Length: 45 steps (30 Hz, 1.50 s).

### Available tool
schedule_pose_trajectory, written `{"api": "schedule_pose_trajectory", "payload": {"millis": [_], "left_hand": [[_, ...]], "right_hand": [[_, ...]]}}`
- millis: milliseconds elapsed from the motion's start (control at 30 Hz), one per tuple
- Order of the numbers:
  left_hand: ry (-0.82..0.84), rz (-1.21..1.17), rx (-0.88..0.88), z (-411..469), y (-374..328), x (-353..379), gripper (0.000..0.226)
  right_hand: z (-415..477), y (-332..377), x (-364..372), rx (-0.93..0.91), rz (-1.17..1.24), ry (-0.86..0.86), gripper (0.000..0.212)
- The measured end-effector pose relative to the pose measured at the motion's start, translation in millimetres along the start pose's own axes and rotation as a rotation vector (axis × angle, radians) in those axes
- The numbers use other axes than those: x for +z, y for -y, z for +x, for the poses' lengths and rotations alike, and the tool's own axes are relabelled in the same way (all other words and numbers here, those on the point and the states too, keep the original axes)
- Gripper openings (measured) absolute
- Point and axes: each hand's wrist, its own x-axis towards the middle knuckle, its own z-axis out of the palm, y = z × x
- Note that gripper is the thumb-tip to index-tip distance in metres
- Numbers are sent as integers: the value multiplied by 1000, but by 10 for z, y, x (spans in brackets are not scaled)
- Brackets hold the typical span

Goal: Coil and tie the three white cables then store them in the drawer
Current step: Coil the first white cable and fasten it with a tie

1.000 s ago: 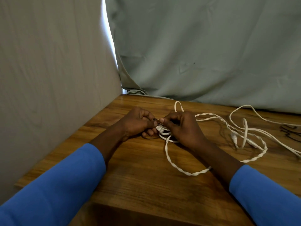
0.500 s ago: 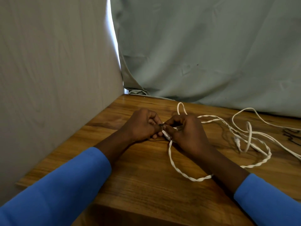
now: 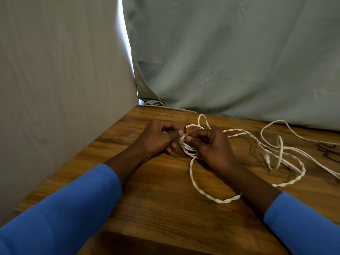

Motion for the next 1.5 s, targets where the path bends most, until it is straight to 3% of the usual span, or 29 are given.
{"api": "schedule_pose_trajectory", "payload": {"millis": [267, 467, 567, 633, 967, 1500], "left_hand": [[37, -94, -79, 35, -23, -8, 14], [-2, 37, 26, 62, -13, -48, 3], [38, 102, 69, 41, -36, -77, 4], [63, 123, 92, 32, -50, -96, 5], [71, 28, 50, 12, -40, -7, 12], [142, -81, -15, 5, -35, -55, 7]], "right_hand": [[13, 2, -9, -10, 43, 13, 8], [46, -32, -3, -46, 10, -50, 8], [56, -41, 11, -43, 8, 5, 1], [59, -45, 16, -59, 10, 42, 7], [87, -101, -12, -87, 91, 111, 8], [85, -108, -21, -29, 67, 87, 5]]}}
